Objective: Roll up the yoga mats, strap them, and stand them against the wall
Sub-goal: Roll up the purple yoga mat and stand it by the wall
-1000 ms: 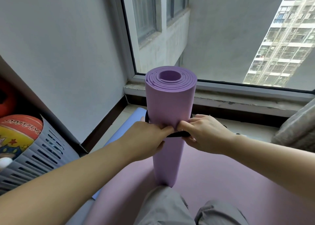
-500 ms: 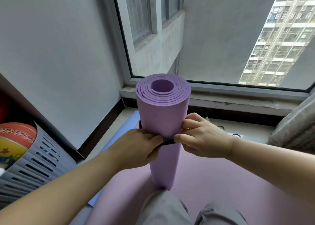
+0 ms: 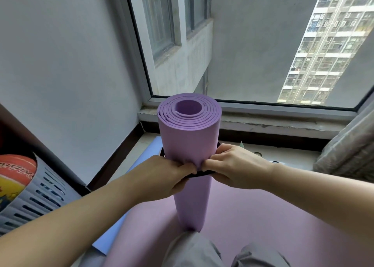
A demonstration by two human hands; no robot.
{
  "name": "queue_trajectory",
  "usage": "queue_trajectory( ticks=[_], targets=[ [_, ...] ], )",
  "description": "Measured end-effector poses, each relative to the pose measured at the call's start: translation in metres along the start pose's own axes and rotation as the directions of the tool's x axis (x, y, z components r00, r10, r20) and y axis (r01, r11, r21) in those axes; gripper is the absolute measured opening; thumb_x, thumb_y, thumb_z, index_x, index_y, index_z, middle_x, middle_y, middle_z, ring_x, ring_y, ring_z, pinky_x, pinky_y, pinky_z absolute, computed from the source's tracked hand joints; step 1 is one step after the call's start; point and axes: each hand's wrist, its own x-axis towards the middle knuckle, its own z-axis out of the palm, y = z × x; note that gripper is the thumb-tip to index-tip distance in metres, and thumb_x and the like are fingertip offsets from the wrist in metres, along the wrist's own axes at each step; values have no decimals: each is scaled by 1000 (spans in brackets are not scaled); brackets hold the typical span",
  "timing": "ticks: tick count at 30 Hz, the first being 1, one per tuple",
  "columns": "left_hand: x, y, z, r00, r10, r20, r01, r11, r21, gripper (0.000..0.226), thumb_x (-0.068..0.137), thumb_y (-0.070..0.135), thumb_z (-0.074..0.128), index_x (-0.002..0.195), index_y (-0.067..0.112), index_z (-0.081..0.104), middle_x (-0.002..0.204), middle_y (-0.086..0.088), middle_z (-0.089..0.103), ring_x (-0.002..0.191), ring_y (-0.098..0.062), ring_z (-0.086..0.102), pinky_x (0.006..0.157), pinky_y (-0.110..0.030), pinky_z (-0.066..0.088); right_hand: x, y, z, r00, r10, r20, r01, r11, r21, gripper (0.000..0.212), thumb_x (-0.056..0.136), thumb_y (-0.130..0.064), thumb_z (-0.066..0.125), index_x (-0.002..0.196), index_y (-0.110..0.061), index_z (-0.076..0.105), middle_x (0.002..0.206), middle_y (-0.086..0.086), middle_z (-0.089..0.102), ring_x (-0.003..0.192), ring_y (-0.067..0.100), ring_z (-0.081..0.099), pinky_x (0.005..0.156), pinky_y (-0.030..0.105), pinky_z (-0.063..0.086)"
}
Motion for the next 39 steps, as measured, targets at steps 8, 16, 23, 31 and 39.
queue_trajectory(
  ticks=[8, 16, 23, 31, 39],
  targets=[
    [-9, -13, 3, 985, 82, 154, -77, 996, -41, 21, 84, 34, 47, 85, 23, 65, 80, 9, 61, 68, -13, 57, 65, -22, 47, 4, 3, -8, 988, 6, 156, -13, 999, 43, 13, 87, -28, 58, 88, -20, 67, 81, -5, 60, 77, 18, 56, 83, 32, 47],
    [-32, -31, 18, 982, -89, 165, 87, 996, 20, 26, 82, 41, 46, 93, 33, 67, 90, 19, 62, 87, -6, 59, 105, -29, 27, -7, 22, 5, 964, 153, 217, -150, 988, -28, 17, 79, -33, 61, 94, -28, 68, 91, -17, 64, 96, 9, 56, 104, 26, 21],
    [-46, -45, 41, 896, -276, 348, 303, 953, -24, 25, 88, 37, 54, 110, 27, 60, 105, 14, 60, 101, -7, 53, 95, -22, 30, -6, 29, 32, 836, 336, 435, -421, 900, 115, 33, 82, -18, 59, 113, -29, 62, 120, -10, 58, 118, 13, 49, 91, 39, 47],
    [-44, -26, 65, 797, -315, 516, 392, 919, -45, 32, 91, 32, 54, 122, 28, 56, 117, 14, 58, 102, -11, 53, 74, -20, 30, -14, 24, 62, 713, 355, 604, -466, 884, 31, 34, 81, -15, 55, 111, -30, 61, 119, -12, 55, 113, 11, 50, 85, 34, 48],
    [-47, -25, 82, 769, -296, 566, 416, 904, -94, 33, 92, 32, 55, 124, 27, 57, 122, 15, 58, 103, -12, 55, 80, -23, 39, -12, 18, 76, 690, 298, 659, -366, 930, -37, 38, 85, -15, 54, 122, -21, 58, 125, -6, 53, 115, 18, 50, 76, 28, 45]
  ],
)
